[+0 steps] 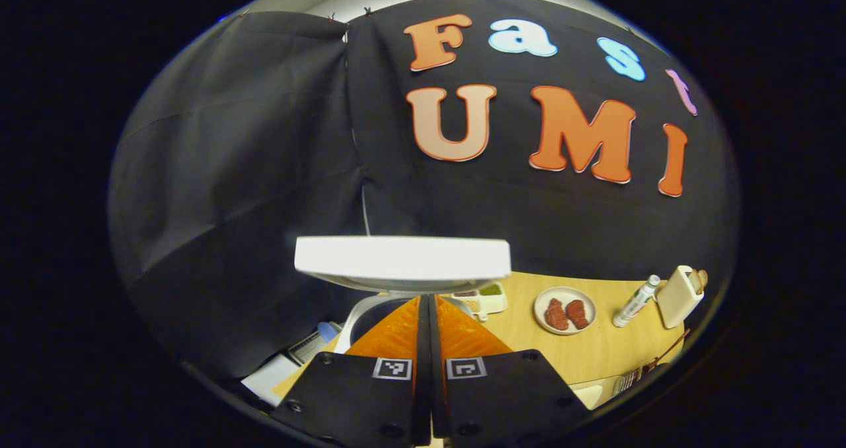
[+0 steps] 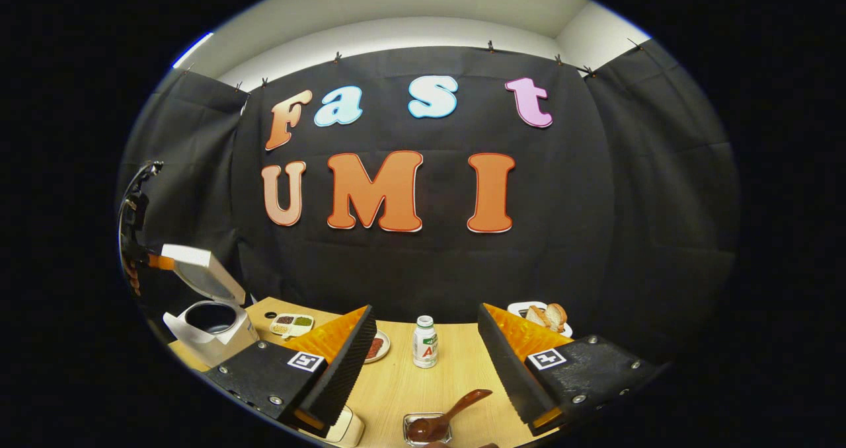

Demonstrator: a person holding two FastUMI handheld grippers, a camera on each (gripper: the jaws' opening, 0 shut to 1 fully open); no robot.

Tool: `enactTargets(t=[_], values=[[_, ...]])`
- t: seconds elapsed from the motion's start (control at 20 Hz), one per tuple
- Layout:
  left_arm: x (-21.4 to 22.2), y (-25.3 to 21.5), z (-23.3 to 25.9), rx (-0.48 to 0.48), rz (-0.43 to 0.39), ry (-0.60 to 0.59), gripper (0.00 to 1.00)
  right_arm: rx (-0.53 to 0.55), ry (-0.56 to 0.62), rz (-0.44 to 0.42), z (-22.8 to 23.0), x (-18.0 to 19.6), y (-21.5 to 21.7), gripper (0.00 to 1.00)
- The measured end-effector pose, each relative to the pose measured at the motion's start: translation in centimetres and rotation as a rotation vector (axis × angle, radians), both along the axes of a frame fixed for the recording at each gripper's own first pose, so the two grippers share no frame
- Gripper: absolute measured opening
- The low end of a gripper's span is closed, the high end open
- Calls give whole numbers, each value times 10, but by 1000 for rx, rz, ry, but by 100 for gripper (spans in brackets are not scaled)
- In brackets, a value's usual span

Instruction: Close the left gripper, press the button to open the rice cooker; take a wooden spoon from the chopstick holder with the right hand, scoop a spoonful of rice and pour it into the rice cooker, then put the wooden spoon back into the chopstick holder.

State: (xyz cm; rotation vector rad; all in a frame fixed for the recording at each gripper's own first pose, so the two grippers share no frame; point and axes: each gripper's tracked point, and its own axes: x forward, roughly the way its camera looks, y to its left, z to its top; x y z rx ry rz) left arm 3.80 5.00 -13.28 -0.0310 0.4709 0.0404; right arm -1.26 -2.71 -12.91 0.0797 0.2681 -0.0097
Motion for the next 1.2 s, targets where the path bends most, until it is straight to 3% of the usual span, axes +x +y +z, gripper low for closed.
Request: enactTargets(t=[0.2,0.45,0.6,0.65,0.7,0.75,0.85,0.9,0.95,1.0,1.05,1.2], values=[[-16,-36,39,-49,-74,-133,5,-9,49,-44,-13,-12,-10,96],[-40,-82,55,-71,-155,-162,9,39,136,-68,-44,-34,-17,96],[-60,-103,72,-108,-201,-214,26,53,181,-75,-66,-44,-27,96],[-65,-102,79,-102,-192,-228,41,58,200,-73,-74,-47,-27,96],[-69,-105,76,-103,-187,-243,41,62,218,-67,-83,-48,-26,96],[-74,-104,84,-105,-176,-266,53,66,237,-64,-93,-50,-25,96],[-84,-112,90,-112,-193,-282,62,90,286,-57,-117,-50,-23,96],[-91,-111,91,-94,-192,-283,63,105,311,-55,-128,-50,-22,96],[-96,-106,89,-62,-176,-285,75,121,336,-54,-141,-50,-20,96],[-103,-101,89,-31,-163,-289,80,134,362,-49,-155,-49,-19,96],[-109,-101,92,-12,-156,-296,85,140,379,-45,-164,-49,-18,95],[-125,-109,87,39,-159,-291,84,143,423,-22,-192,-43,-17,95]])
